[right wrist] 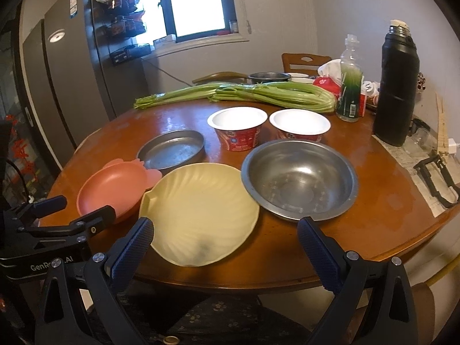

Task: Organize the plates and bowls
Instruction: 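Move the left gripper toward the rim of the pink bear-shaped plate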

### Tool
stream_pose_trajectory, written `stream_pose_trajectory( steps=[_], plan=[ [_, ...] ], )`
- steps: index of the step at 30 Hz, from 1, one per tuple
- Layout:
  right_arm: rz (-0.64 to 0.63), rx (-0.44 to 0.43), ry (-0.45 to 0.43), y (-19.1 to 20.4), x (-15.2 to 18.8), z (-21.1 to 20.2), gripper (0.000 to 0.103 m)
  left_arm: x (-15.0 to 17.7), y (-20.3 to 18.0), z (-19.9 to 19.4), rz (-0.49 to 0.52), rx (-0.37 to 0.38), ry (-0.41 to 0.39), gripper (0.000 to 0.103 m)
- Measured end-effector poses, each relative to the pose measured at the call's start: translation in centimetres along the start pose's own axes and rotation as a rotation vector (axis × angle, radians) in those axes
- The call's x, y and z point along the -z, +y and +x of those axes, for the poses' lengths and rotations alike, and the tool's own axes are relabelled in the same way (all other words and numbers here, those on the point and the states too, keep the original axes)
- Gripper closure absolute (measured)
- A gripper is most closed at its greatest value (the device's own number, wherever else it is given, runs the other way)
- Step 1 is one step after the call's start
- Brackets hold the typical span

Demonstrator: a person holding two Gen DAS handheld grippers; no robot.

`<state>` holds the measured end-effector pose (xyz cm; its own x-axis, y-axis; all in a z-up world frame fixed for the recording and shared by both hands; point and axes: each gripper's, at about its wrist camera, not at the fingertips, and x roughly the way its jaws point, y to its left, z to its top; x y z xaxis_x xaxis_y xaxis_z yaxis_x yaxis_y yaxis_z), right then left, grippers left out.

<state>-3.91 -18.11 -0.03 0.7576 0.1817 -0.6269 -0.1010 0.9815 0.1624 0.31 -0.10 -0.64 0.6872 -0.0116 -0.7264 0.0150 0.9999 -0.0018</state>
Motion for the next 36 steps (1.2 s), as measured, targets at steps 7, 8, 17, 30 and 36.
stream_pose_trajectory(
  steps=[7, 8, 17, 30, 36],
  plan=[
    [-0.032, -0.043, 0.001, 1.5, -0.9, 0.2, 0.003, -0.4, 1.9, -0.5, -0.044, -0.018, -0.012, 0.001],
    [-0.039, -0.054, 0.002, 1.8, -1.1, 0.3, 0.003, -0.5, 2.4, -0.6, -0.053, -0.024, -0.013, 0.001],
    [-0.098, -0.149, 0.042, 5.2, -3.1, 2.4, 0.003, -1.0, 8.6, -0.4, -0.157, -0.097, -0.002, 0.001],
    [-0.194, -0.213, 0.171, 9.5, -5.2, 7.9, 0.003, -1.5, 12.8, 3.1, -0.156, -0.092, 0.096, 0.001],
    [-0.226, -0.181, 0.211, 9.5, -6.2, 10.4, 0.003, -2.6, 12.6, 5.1, -0.132, -0.083, 0.130, 0.001]
  ],
)
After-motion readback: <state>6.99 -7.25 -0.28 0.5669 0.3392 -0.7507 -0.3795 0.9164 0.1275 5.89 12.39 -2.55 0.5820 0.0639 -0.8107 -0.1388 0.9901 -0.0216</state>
